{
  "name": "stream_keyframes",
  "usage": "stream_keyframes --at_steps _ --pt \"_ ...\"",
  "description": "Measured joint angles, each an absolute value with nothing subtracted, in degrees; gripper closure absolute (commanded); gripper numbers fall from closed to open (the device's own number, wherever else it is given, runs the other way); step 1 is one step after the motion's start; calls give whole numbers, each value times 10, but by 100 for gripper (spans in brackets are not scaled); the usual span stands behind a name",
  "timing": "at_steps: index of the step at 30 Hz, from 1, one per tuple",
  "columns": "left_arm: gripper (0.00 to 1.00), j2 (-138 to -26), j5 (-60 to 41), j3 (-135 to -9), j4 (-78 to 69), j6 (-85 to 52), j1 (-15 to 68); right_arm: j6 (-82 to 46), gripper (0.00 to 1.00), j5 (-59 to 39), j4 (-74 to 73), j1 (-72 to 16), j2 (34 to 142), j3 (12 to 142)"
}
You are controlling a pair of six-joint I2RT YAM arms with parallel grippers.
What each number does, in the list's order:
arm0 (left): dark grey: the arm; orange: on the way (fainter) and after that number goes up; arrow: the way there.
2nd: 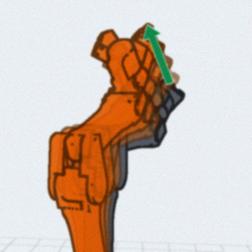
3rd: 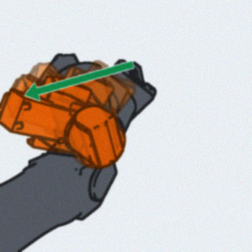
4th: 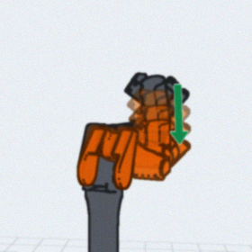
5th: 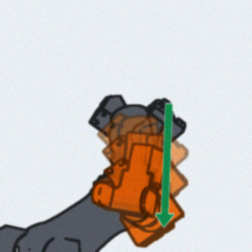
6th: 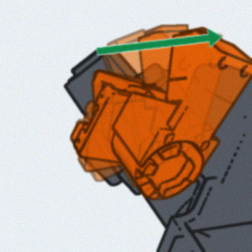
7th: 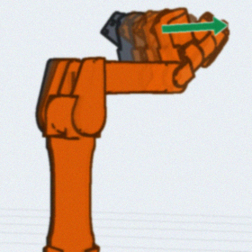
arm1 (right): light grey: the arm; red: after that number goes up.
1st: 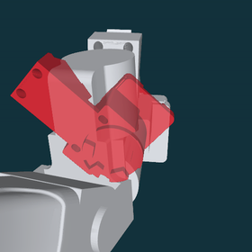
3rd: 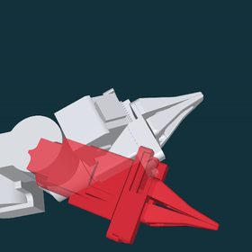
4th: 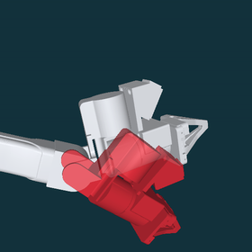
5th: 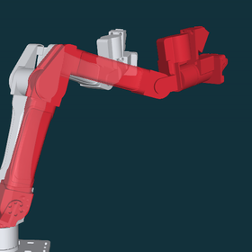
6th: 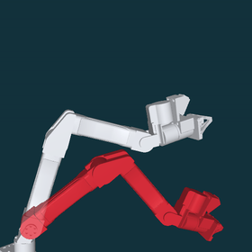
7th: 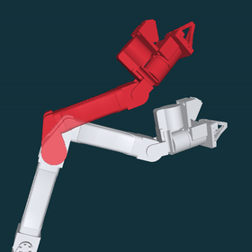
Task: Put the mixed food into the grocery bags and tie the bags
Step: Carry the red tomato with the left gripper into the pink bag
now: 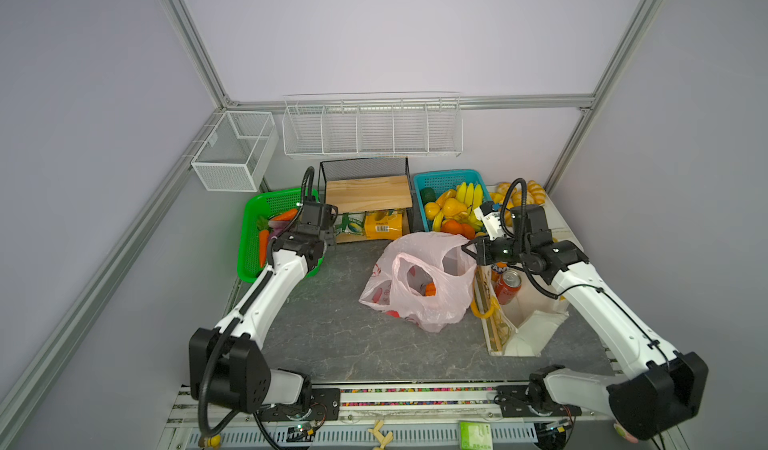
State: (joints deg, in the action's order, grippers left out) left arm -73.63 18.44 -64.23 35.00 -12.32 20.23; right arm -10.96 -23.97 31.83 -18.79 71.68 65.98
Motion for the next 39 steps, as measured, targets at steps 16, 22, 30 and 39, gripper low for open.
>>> stream_keyframes --at_steps 16,22,30,39 --pt "49 -505 -144 -470 242 -136 388 -114 92 -227 318 -188 719 660" --pt "49 -565 -179 -471 199 -120 423 -117 92 -227 318 -188 719 660" --pt "47 -671 -222 -493 195 -80 475 -118 92 -227 318 -188 720 660" --pt "46 -750 -174 -517 230 -27 476 -118 92 -225 318 -188 726 660"
